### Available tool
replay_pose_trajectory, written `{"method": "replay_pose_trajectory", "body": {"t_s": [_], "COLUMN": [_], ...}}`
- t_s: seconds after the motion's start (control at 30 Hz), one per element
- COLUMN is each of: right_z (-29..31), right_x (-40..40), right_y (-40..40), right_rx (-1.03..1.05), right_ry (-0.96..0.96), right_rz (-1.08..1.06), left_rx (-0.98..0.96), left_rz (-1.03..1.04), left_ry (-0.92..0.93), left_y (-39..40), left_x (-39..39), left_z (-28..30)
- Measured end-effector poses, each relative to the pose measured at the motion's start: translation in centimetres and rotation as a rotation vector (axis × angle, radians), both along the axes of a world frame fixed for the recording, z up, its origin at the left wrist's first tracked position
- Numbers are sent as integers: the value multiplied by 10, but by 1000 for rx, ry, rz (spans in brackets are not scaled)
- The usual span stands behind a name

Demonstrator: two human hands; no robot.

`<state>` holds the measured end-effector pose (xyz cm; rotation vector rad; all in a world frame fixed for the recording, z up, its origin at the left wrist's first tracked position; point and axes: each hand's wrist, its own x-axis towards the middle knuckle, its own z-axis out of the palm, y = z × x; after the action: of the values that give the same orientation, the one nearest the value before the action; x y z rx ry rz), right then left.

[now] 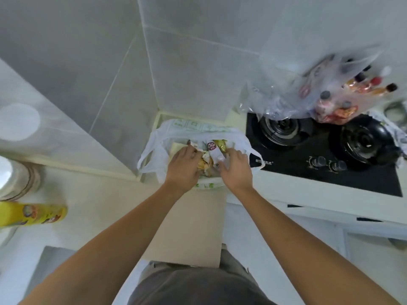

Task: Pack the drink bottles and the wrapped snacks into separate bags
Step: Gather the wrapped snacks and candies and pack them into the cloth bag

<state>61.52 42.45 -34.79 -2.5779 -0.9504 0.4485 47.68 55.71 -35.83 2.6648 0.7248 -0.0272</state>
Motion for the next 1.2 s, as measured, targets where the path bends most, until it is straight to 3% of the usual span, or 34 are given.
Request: {"method": "replay_pose_trajectory", "body": {"t_s": [0.2,0.47,0.93,1.2], "right_z": [17,43,67,61], "right_x": [-10,26,149,231], "right_y": [-60,-199,-525,-604], "right_rx": [-19,-83,-102,-100], "right_ry": [-219,-190,-167,-129], "right_rz": [-27,-219,-356,-436], "left_rx": [53,126,61,60], "left_rz": [-59,-263,-442,-486], "left_ry": [-121,-153,-188,-124], "left_y": [-38,-139,-446,-519], "left_x": [6,90,258,345], "left_z": [27,60,88,86]}}
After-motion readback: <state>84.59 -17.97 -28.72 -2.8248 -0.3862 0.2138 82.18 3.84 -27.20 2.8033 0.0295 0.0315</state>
